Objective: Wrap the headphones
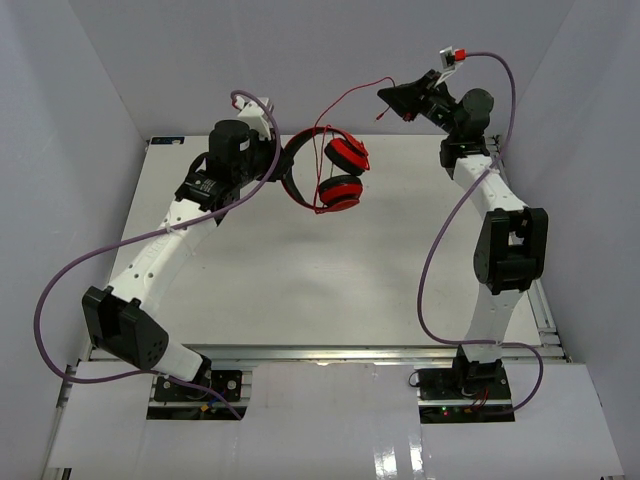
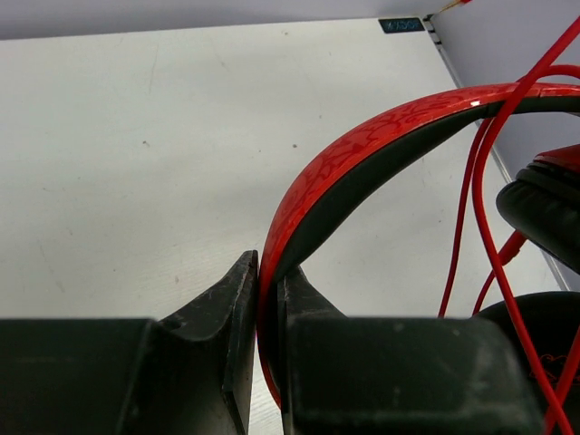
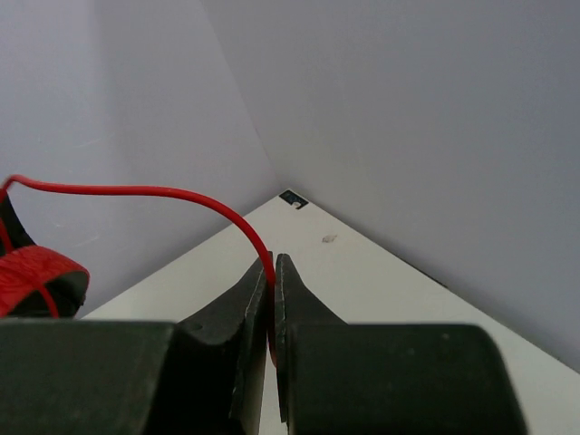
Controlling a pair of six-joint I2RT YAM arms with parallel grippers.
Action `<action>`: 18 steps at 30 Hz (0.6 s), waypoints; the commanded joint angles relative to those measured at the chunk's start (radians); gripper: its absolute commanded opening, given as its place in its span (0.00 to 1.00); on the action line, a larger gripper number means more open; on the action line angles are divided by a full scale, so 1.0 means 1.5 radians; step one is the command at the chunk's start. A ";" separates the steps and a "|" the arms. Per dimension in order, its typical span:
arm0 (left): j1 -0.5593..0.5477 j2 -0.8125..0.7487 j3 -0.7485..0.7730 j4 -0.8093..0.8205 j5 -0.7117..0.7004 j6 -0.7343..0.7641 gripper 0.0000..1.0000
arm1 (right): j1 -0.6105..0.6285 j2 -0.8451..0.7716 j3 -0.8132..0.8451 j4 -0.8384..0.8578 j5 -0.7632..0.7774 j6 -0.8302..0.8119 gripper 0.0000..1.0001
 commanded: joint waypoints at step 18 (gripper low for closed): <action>0.010 -0.078 0.037 0.020 -0.023 -0.013 0.00 | 0.010 -0.129 -0.089 -0.168 0.083 -0.247 0.08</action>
